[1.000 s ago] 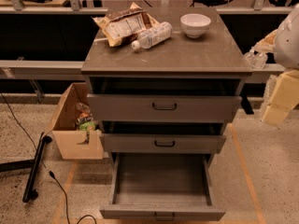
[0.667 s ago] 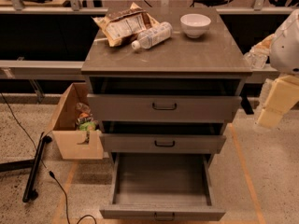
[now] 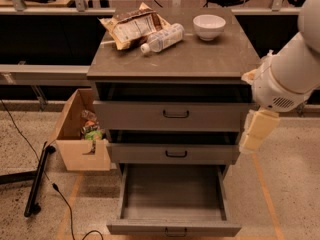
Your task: Open middle drawer
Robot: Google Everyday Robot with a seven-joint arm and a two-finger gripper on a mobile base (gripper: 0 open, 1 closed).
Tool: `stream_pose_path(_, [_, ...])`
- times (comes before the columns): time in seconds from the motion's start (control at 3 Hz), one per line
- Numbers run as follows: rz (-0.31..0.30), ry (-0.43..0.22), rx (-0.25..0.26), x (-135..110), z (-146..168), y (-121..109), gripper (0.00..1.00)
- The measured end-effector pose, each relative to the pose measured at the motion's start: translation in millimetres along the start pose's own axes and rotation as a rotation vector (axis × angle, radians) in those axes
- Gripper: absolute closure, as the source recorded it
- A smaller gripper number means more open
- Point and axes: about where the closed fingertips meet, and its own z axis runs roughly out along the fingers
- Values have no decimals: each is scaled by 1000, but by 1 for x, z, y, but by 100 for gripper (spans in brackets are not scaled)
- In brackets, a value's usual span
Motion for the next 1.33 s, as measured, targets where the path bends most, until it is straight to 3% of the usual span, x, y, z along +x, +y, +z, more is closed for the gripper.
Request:
stream_pose_path(0.33, [1,20,-22,4,63,1,0])
stream_pose_path(0.67, [16,46,-62,25,112,12,0])
stream_pose_path(1.0, [45,16,-113,44,155,18,0])
stream_pose_path(1.33, [69,-100,-171,52,202,33,0])
